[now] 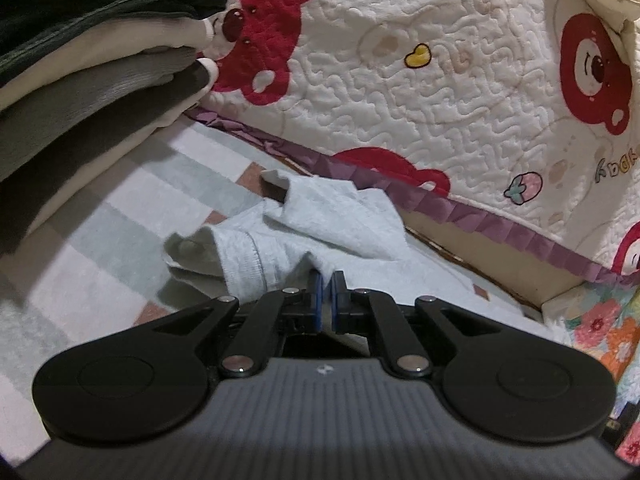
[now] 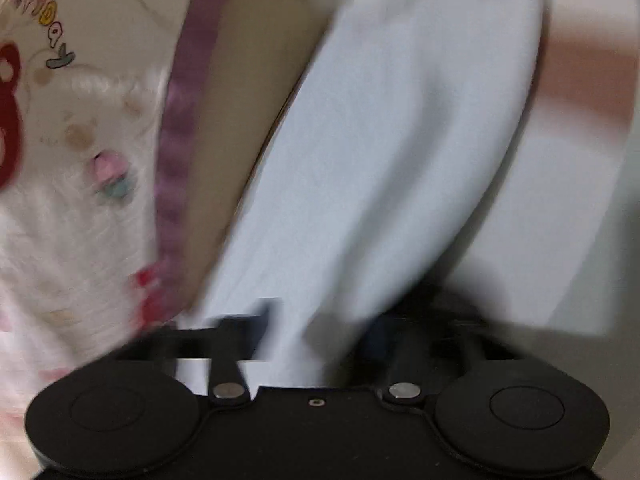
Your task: Fold clothes
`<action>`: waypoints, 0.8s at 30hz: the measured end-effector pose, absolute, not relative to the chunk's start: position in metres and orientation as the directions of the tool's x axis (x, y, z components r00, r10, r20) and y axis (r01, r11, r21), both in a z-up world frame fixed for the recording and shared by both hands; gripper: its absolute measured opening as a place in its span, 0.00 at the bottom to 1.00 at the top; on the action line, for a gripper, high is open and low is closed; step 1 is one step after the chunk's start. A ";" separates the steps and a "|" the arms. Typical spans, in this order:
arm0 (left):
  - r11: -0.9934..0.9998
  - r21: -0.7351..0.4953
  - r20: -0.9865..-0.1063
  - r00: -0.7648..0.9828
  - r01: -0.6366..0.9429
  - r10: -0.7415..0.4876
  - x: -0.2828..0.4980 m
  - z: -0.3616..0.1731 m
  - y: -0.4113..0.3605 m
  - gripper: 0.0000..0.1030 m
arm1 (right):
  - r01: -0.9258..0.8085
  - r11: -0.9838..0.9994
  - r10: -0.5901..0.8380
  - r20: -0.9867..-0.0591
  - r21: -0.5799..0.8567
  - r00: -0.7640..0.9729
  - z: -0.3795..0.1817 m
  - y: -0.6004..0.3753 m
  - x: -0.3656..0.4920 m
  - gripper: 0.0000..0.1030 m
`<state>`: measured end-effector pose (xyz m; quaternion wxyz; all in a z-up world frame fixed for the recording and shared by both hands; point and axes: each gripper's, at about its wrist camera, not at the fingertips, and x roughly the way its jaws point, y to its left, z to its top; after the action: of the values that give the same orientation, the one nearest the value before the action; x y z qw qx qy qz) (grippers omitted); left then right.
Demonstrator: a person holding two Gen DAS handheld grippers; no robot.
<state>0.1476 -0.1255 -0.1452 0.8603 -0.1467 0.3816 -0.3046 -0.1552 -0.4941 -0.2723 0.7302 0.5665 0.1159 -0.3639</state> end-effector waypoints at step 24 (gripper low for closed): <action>0.869 -0.420 -0.782 0.382 0.262 -0.493 0.138 -0.183 -0.093 0.03 | 0.921 0.131 -0.710 -0.614 0.366 0.345 -0.242 -0.575 -0.283 0.09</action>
<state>0.1384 -0.0927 -0.1827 0.8234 -0.1140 0.5064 -0.2291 -0.2826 -0.5748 -0.2417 0.7374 0.3586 0.1475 -0.5531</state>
